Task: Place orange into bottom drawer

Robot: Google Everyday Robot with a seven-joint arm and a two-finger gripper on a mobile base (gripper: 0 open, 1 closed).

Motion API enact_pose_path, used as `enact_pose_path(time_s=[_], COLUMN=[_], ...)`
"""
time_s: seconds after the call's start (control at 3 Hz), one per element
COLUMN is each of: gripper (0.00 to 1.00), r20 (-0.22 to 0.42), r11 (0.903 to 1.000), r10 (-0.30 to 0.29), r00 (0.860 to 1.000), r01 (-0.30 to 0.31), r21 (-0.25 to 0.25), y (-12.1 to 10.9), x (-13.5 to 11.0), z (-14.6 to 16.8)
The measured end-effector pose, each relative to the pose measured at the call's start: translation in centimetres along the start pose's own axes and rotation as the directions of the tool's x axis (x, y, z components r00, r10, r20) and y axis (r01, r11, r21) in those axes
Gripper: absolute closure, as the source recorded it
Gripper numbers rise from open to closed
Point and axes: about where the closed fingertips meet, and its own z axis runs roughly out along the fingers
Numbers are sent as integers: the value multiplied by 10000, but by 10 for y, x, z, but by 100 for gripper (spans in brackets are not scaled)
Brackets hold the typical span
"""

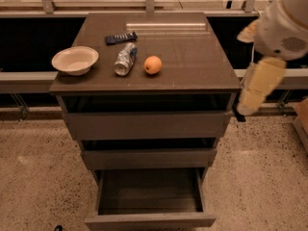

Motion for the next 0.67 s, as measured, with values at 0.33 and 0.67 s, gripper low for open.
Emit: enact_pose_path(time_s=[0.33, 0.67], gripper=[0, 0], r20=[887, 1733], r11=[9963, 9917], r10=[-845, -1283], r00=[9925, 9765], r01=[825, 1254], r21=[251, 276], y=[-65, -119], x=[-54, -107], z=[31, 61])
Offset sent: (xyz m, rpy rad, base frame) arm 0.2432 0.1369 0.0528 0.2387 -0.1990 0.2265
